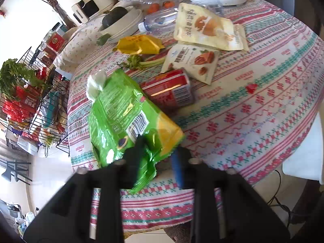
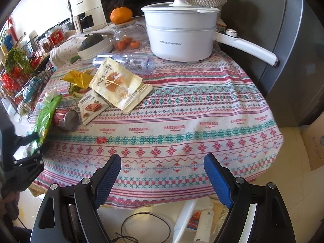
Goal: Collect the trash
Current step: 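Grasp the red can with the right gripper while the left grasps the green snack bag, then carry the red can and green bag over the white bin, then open both grippers to drop the can and bag into the bin, then grasp the cream bread bag with the right gripper while the left grasps the white nut bag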
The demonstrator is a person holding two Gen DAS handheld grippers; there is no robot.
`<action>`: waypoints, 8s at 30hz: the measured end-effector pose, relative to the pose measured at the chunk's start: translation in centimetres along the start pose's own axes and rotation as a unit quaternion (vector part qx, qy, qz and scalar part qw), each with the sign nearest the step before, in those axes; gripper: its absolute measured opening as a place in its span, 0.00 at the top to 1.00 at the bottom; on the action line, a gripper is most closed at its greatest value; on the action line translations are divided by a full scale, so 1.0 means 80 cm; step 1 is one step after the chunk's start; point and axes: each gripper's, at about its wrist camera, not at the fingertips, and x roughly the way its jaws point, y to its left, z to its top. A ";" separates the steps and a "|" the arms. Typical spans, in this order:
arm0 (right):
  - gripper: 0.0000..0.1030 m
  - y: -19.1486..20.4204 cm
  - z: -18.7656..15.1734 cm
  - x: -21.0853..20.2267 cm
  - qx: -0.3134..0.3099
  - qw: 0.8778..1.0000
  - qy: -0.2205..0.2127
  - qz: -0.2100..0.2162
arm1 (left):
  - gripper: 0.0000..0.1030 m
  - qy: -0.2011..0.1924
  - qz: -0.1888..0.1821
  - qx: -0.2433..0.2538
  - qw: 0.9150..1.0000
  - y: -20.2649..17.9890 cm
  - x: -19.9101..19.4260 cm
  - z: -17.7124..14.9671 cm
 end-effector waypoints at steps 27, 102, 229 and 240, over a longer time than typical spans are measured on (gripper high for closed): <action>0.18 0.318 0.077 0.110 -0.354 0.925 0.028 0.137 | 0.95 -0.119 -0.064 -0.234 0.963 0.179 -0.080 -0.013; 0.47 -0.228 -0.152 -0.040 0.088 0.986 0.142 -0.006 | 0.96 -0.119 -0.424 0.075 0.894 -0.252 -0.250 0.025; 0.21 0.067 0.173 0.243 -0.081 0.994 0.017 0.078 | 0.95 -0.135 -0.145 -0.171 0.965 0.044 -0.051 0.104; 0.97 0.080 0.163 0.225 -0.100 0.991 0.043 0.077 | 0.95 -0.147 -0.151 -0.170 0.963 0.039 -0.069 0.092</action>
